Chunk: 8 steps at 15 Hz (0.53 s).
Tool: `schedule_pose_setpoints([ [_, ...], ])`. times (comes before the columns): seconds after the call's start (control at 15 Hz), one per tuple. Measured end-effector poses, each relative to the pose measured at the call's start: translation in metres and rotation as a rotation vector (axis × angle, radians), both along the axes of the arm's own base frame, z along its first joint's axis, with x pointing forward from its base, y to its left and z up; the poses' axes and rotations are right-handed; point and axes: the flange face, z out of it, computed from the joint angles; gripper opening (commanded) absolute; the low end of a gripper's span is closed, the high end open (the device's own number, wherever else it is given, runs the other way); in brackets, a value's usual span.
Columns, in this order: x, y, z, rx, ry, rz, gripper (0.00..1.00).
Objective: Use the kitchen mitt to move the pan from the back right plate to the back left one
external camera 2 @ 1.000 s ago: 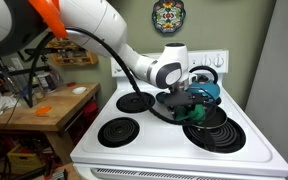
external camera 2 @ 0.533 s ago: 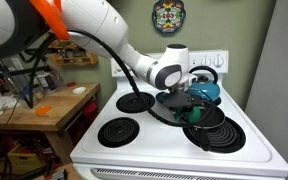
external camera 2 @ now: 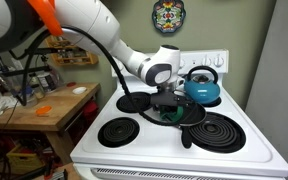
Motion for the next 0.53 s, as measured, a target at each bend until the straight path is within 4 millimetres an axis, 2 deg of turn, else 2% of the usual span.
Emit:
schedule_pose_setpoints([
  [0.53, -0.037, 0.013, 0.006, -0.044, 0.106, 0.045, 0.0],
])
